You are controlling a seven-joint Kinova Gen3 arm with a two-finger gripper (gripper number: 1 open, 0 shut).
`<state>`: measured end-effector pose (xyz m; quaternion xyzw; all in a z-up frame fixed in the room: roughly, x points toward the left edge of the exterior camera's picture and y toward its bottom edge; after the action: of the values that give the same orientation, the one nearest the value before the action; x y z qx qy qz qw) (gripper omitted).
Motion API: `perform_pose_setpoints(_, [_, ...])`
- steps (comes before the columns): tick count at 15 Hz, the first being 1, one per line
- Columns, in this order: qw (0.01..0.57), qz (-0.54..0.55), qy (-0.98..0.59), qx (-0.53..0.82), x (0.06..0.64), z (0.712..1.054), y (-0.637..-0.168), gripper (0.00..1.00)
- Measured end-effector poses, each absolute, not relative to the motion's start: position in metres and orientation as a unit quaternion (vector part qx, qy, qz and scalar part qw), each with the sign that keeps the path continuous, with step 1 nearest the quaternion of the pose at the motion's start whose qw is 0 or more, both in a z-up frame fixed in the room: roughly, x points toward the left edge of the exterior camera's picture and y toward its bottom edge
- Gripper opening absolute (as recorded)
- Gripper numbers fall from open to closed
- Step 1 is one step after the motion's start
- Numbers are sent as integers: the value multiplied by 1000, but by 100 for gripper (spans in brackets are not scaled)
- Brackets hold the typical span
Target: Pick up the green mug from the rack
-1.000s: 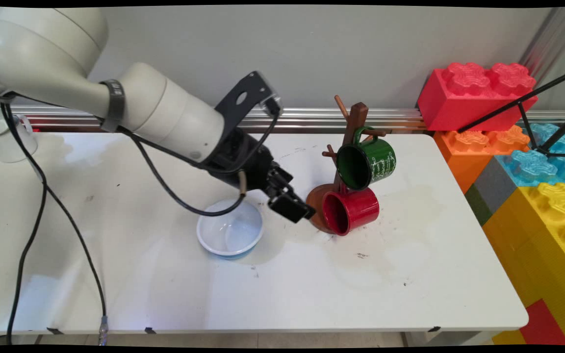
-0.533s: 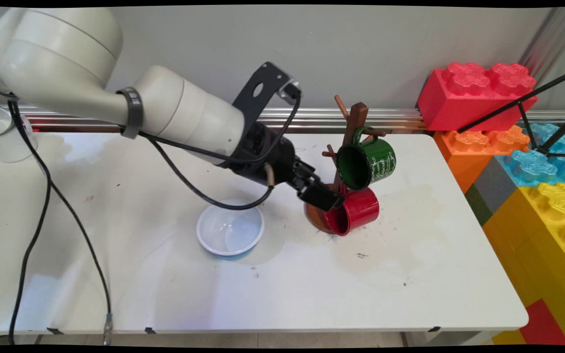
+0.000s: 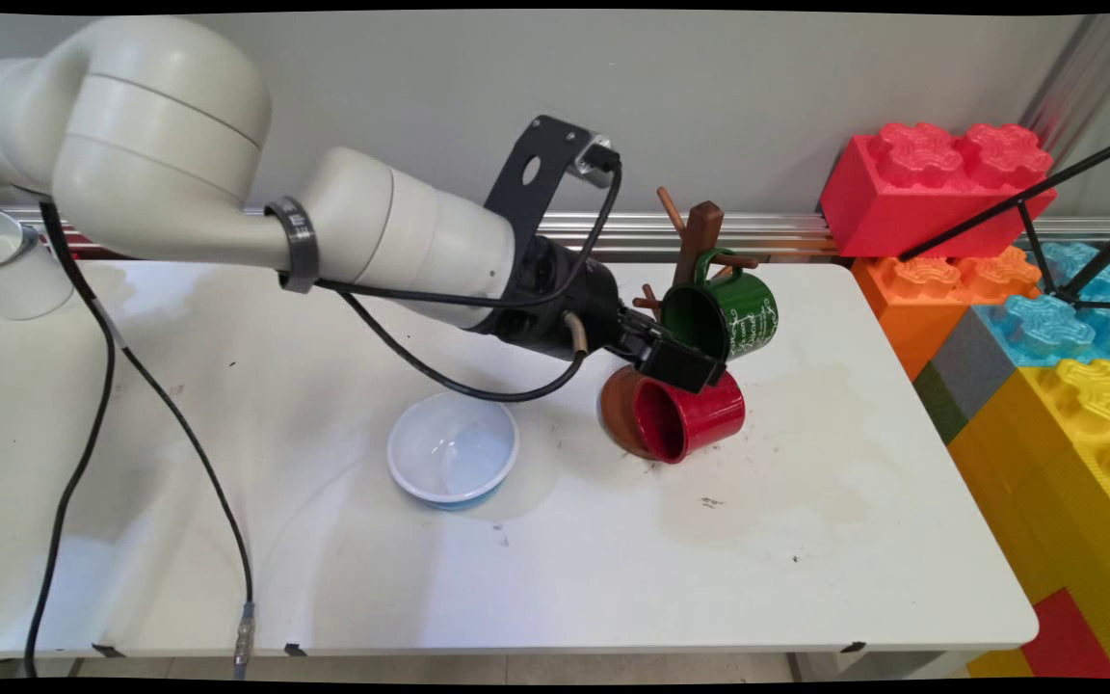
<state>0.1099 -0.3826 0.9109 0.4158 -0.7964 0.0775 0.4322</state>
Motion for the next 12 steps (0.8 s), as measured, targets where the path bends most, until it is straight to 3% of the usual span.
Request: perform_pose_setpoints(12, [484,62,-734,472,84,886,-394,100])
